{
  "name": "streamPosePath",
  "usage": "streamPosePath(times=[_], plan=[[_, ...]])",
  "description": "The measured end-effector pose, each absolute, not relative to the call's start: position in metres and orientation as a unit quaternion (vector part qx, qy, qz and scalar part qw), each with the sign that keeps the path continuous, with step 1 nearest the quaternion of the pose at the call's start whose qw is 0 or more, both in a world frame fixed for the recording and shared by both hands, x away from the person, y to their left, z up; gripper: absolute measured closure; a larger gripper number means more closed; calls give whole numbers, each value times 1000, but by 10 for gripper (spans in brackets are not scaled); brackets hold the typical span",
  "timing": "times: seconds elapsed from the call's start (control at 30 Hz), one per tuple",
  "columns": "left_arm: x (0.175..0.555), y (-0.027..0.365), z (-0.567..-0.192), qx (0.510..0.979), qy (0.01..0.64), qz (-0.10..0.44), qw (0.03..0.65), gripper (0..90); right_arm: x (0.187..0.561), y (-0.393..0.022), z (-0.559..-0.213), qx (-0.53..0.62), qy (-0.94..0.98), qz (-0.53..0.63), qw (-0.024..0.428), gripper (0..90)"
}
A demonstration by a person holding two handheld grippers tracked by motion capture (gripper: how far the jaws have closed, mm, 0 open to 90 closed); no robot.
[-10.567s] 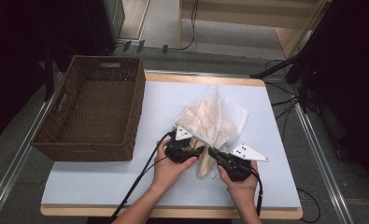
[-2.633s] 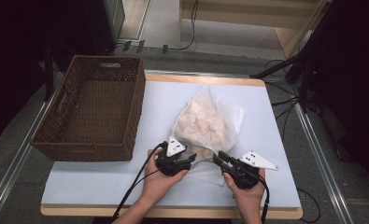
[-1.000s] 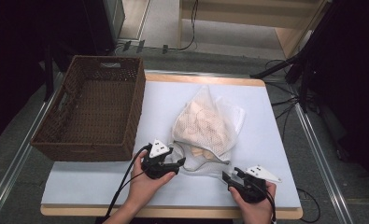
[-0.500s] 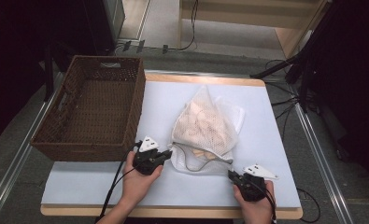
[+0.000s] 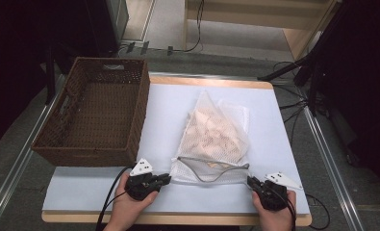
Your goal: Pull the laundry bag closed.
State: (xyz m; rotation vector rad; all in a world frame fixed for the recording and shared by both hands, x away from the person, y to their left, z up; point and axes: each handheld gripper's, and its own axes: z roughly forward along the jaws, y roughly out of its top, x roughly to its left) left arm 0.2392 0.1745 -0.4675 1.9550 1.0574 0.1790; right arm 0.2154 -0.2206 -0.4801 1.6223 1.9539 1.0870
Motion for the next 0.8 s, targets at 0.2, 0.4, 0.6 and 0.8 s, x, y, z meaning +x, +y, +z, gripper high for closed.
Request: streamPosePath(times=[0.2, 0.4, 0.6, 0.8], plan=[[255, 173, -461, 777, 451, 109, 425, 884, 211, -220, -470, 562, 682, 422, 201, 788], [278, 152, -473, 795, 457, 131, 377, 900, 208, -207, -469, 544, 690, 442, 182, 896], [288, 144, -463, 794, 436, 119, 406, 897, 212, -183, -472, 511, 715, 454, 147, 900], [281, 135, -448, 791, 398, 125, 446, 861, 216, -164, -473, 490, 733, 452, 135, 900]])
